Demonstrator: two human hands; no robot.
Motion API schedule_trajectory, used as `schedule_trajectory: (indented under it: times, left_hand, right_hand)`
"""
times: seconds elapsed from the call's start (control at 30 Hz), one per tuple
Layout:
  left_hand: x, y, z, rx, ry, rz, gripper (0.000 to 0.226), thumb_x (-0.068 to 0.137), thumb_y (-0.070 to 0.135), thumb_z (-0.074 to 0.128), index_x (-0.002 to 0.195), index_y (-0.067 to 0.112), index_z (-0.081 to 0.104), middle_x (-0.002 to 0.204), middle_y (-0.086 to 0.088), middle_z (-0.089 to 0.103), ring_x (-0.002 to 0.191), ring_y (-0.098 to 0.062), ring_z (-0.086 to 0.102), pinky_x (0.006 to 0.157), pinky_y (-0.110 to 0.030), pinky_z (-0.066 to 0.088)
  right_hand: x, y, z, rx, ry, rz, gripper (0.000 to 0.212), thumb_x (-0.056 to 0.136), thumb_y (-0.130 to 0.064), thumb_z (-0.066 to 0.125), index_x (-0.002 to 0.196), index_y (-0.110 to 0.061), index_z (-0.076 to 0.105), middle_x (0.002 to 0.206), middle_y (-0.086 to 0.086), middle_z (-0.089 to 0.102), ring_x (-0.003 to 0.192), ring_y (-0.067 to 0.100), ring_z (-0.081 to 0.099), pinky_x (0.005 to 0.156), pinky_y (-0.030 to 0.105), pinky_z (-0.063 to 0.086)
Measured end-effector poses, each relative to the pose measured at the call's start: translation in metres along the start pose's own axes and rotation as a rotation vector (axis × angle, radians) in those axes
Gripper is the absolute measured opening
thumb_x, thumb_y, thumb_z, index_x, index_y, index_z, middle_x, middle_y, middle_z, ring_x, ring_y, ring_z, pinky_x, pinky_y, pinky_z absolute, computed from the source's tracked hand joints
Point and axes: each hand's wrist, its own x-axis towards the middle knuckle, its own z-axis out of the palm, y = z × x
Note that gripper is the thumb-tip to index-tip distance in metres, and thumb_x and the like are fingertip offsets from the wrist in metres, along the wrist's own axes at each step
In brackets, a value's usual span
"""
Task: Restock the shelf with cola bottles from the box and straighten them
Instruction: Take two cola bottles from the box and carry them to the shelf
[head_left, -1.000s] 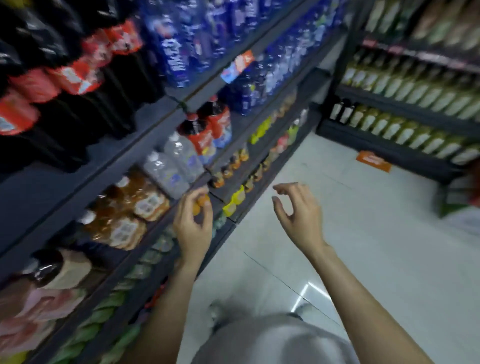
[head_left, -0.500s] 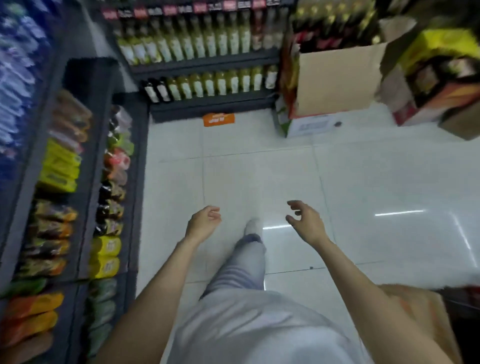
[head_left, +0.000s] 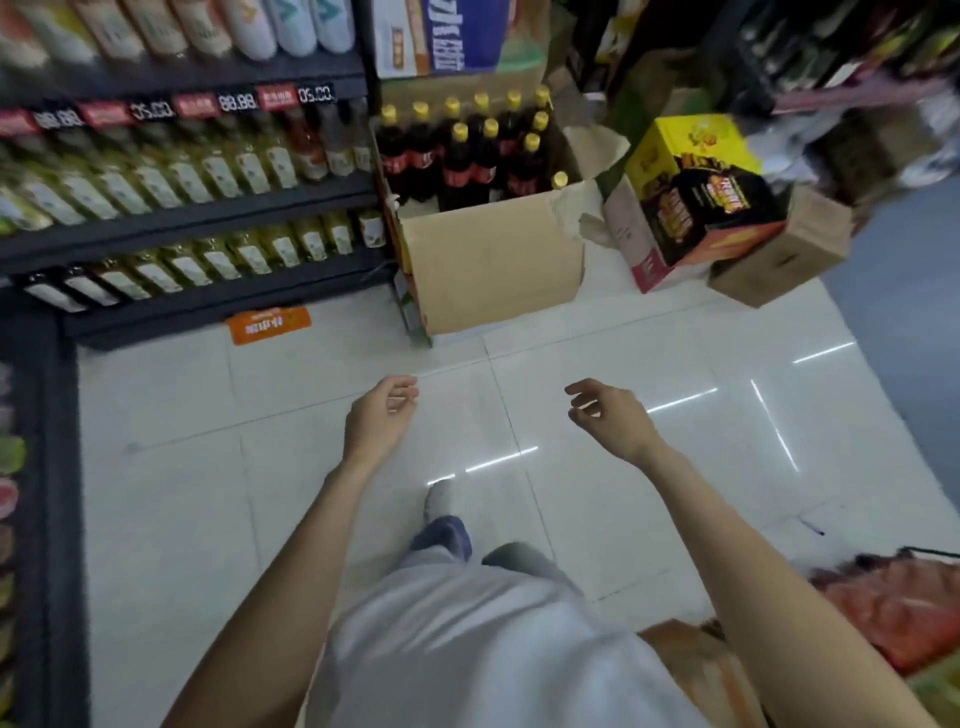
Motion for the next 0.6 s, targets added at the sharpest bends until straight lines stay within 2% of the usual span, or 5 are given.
schedule_trajectory:
  times: [0.13,0.27,0.37,0.47,0.6]
  left_hand:
    - [0.088,0.062,0.014,0.163,-0.055,0.035,0.024,0.092,0.016,0.055,0.114,0.016,0.063,0.109,-0.001,0.068,0.100,-0.017,0.063,0.088,-0.028,0.048]
    - [0.177,0.120,0.031,0.281,-0.056,0.090,0.025,0.092,0.020,0.053,0.115,0.017,0.063,0.107,0.002,0.069,0.098,-0.016,0.063,0.086,-0.029,0.048]
    - [0.248,0.152,0.046,0.304,-0.005,0.086,0.025,0.093,0.022,0.054,0.115,0.019,0.062,0.108,0.003,0.068,0.099,-0.015,0.063,0.088,-0.034,0.050]
    - [0.304,0.178,0.068,0.239,0.053,0.029,0.026,0.093,0.019,0.054,0.118,0.020,0.061,0.105,0.006,0.065,0.098,-0.012,0.061,0.087,-0.032,0.050]
    - [0.368,0.197,0.112,0.178,0.014,-0.035,0.031,0.092,0.015,0.056,0.123,0.018,0.056,0.113,0.003,0.063,0.105,-0.016,0.060,0.090,-0.029,0.047]
  right_hand:
    - [0.096,-0.010,-0.062,0.018,0.200,-0.126,0.023,0.089,-0.010,0.056,0.108,-0.016,0.066,0.098,-0.002,0.069,0.085,0.014,0.063,0.082,0.035,0.052]
    - [0.212,-0.021,-0.117,0.030,0.226,-0.269,0.023,0.086,-0.006,0.057,0.105,-0.013,0.067,0.100,0.003,0.070,0.084,0.021,0.065,0.081,0.038,0.052]
    - [0.312,-0.028,-0.149,-0.031,0.165,-0.322,0.025,0.087,-0.009,0.058,0.111,-0.013,0.065,0.104,0.005,0.069,0.090,0.022,0.064,0.083,0.040,0.051]
    - [0.402,-0.033,-0.170,-0.125,0.088,-0.333,0.032,0.086,-0.008,0.057,0.117,-0.011,0.062,0.111,0.012,0.066,0.097,0.031,0.062,0.082,0.045,0.051]
    - [0.484,-0.029,-0.182,-0.459,-0.149,-0.443,0.053,0.083,-0.001,0.054,0.134,-0.017,0.049,0.133,0.013,0.049,0.112,0.037,0.052,0.085,0.044,0.049]
